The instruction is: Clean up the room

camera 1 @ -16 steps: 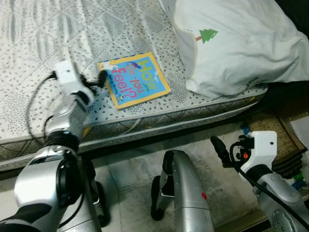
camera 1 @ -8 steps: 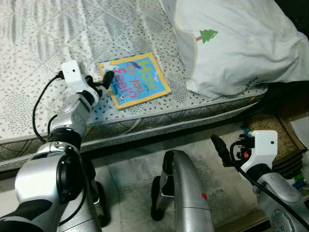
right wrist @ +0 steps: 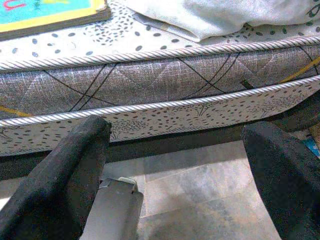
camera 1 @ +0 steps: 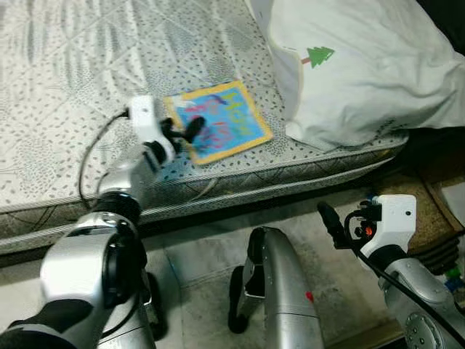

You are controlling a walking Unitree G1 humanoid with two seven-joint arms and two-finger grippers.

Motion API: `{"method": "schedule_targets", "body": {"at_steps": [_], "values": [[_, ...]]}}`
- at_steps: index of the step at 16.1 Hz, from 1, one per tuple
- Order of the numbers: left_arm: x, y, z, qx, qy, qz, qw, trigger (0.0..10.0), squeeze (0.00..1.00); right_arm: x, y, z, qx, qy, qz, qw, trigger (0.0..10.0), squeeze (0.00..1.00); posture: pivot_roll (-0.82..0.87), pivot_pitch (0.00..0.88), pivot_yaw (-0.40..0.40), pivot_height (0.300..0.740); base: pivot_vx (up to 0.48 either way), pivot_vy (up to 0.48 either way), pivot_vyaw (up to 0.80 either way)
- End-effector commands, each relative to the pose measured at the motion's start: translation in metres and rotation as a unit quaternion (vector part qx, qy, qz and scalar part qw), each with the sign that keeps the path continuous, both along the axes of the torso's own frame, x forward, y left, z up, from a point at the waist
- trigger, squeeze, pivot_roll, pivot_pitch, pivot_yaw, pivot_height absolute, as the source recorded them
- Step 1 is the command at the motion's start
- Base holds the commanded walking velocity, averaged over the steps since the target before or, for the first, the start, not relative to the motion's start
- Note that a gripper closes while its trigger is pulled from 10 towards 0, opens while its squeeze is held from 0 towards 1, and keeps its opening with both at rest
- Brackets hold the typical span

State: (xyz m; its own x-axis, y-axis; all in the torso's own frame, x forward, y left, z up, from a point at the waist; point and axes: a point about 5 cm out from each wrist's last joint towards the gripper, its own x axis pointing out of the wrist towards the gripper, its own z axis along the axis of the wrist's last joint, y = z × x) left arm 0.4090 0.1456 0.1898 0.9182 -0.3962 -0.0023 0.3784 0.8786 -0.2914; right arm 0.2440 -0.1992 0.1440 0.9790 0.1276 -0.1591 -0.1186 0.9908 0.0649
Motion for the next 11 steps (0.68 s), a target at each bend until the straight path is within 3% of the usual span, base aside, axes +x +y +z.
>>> {"method": "schedule_targets", "body": {"at_steps": [1, 4, 9, 11], "values": [[-0.003, -0.014, -0.011, 0.010, 0.025, -0.037, 0.999, 10.0, 0.00, -0.005, -0.007, -0.007, -0.008, 0.016, -0.013, 1.000, 10.0, 0.00, -0.28, 0.385, -0.171, 0.533, 0.000, 0.000, 0.00], [-0.004, -0.016, -0.012, 0.018, 0.024, -0.049, 0.998, 10.0, 0.00, -0.004, -0.006, -0.007, -0.008, 0.015, -0.013, 1.000, 10.0, 0.00, -0.27, 0.380, -0.169, 0.533, 0.000, 0.000, 0.00], [-0.002, -0.003, -0.010, 0.030, 0.022, -0.024, 0.999, 10.0, 0.00, -0.003, -0.006, -0.009, -0.008, 0.015, -0.013, 1.000, 10.0, 0.00, -0.26, 0.367, -0.164, 0.533, 0.000, 0.000, 0.00], [-0.002, 0.002, -0.012, -0.005, 0.039, -0.005, 0.999, 10.0, 0.00, -0.002, -0.006, -0.009, -0.008, 0.013, -0.013, 1.000, 10.0, 0.00, -0.27, 0.366, -0.164, 0.533, 0.000, 0.000, 0.00]]}}
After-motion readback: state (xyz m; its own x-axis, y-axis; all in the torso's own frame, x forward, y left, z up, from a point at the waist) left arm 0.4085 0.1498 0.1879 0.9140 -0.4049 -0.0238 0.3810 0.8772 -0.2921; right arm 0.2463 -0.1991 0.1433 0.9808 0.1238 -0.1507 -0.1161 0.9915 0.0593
